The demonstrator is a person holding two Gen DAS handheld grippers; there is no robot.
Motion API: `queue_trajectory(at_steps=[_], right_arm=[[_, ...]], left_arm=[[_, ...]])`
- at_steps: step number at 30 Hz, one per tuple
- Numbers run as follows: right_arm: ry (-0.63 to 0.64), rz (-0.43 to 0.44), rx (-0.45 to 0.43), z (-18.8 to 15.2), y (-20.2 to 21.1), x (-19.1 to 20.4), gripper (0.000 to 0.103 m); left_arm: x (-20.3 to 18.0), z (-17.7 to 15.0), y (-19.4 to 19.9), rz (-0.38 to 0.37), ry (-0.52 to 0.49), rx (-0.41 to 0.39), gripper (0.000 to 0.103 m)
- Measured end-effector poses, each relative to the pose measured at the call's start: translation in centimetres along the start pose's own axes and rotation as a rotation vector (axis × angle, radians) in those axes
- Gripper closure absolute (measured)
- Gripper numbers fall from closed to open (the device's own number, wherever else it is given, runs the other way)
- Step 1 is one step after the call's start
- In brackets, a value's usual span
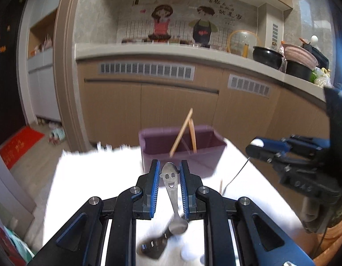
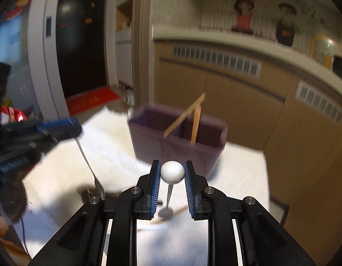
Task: Organize utensils
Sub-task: 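Carry the held utensils over the purple caddy and lower them in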
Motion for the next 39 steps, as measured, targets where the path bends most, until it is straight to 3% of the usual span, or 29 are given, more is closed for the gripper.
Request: queue_trajectory(at_steps=[8,12,15,21,28,30,32,36,39], right_arm=[[0.051,-0.047,-0.103,10.2,2.7,-2.1,0.081],[0.035,-0.072,-0.109,13.2,2.3,-3.8,0.081],[0.02,-0.078,-0.093,13.9,1.2,-5.0,0.081],[-0.02,-0.078,-0.029,11.8,-3.2,-7.3,0.081],[-0.086,-0.051,0.102,7.0,-9.2,-9.3,0.08],[-0.112,-0.039,0.139,5.5,-10.5,-9.7,0.08],[-0.135,-0.02,0.164,4.2,-11.4,-10.1,0.079],[-0.141,-0.033,0.168,2.6,-11.3,-10.4,0.072],[-0.114,-0.063,0.138,2.1,-9.7,-10.1,0.066]], left_arm=[[-0.6,11.3,1.4,0.064,-0.054,-0.202,0.088],[-1.4,14.6,0.7,0.069,-0.07,-0.244,0.088],[-2.0,15.3,-1.1,0.055,-0.077,-0.217,0.088],[-2.4,13.2,-7.1,0.048,-0.068,-0.105,0.088],[-2.8,7.9,-15.1,0.015,-0.033,0.099,0.087],[-2.8,6.3,-16.9,-0.004,-0.021,0.16,0.079],[-2.6,5.1,-17.8,-0.029,0.007,0.197,0.052],[-1.2,4.0,-17.1,-0.04,0.065,0.201,0.048],[0.1,3.6,-15.3,-0.026,0.08,0.185,0.039]])
Point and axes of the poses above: each gripper's, at about its wrist camera, not at the fingertips, and y roughly against the way its jaws point, x to its left, z to its top, the point moved 9 cm from there along -y, roughly the way its jaws point, and after that the axes turned 13 degrees about z, right-handed, at the moved point
